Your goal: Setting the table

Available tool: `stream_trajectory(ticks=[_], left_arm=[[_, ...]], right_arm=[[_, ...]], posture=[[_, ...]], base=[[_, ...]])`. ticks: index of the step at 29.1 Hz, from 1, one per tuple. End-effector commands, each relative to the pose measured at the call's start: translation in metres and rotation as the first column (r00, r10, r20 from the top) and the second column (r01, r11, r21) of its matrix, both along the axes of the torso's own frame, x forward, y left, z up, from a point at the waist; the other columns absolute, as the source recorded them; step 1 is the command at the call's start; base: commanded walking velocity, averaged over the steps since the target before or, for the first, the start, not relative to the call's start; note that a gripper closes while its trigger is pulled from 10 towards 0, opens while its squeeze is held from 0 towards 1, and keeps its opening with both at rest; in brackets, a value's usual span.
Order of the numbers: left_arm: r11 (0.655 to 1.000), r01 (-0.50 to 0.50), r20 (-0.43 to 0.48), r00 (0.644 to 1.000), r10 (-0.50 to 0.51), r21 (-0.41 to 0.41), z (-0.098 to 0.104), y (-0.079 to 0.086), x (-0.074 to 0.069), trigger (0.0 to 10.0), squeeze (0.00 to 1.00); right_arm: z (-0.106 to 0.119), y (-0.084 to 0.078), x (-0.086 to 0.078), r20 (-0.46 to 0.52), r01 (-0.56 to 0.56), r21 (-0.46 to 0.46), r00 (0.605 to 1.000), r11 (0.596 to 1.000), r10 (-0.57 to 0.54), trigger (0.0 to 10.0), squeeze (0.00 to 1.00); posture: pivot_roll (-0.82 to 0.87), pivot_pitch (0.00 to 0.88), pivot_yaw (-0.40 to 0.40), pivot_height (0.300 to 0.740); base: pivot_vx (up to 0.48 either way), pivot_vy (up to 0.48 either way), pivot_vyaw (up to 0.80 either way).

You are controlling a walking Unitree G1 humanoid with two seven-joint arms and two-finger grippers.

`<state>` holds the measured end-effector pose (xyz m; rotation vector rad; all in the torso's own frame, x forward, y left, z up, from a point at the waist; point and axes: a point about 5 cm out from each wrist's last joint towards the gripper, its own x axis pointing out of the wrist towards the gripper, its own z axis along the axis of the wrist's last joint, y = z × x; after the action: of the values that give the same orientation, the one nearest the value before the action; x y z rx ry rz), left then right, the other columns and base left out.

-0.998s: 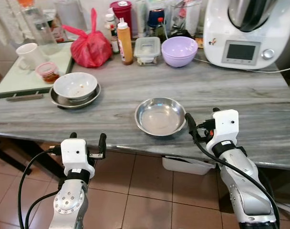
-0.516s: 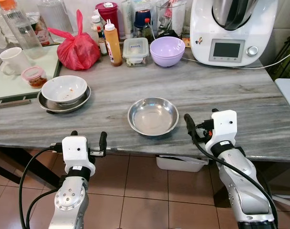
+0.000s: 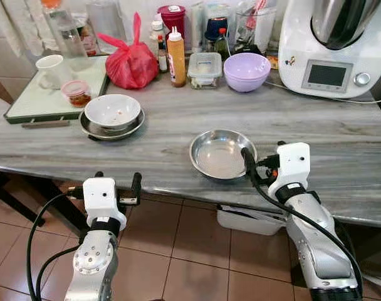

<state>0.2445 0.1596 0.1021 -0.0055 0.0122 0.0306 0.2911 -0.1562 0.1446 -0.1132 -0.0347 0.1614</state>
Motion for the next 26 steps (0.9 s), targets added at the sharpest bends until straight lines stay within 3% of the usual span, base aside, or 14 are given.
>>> stream_trajectory(ticks=[1,15,26], left_arm=[[1.000,0.005,-0.012,1.000,-0.005,0.001,-0.0010,-0.0010,0.0014,10.0,0.00],[1.000,0.013,-0.018,1.000,-0.013,0.001,0.0000,-0.0021,0.0036,10.0,0.00],[1.000,0.017,-0.025,1.000,-0.017,0.003,-0.0002,-0.0016,0.0040,10.0,0.00]], right_arm=[[-0.0038,-0.0026,-0.0008,-0.016,0.008,0.006,1.000,1.000,-0.008,10.0,0.00],[-0.0049,-0.0058,0.0016,-0.026,0.033,0.016,0.999,0.999,-0.032,10.0,0.00],[-0.0055,-0.0052,0.0025,-0.029,0.036,0.024,0.999,0.999,-0.035,10.0,0.00]], posture=[[-0.08,0.062,0.074,0.740],[-0.09,0.062,0.078,0.740],[-0.09,0.063,0.080,0.740]], base=[[0.000,0.000,0.00],[0.000,0.000,0.00],[-0.254,0.000,0.00]])
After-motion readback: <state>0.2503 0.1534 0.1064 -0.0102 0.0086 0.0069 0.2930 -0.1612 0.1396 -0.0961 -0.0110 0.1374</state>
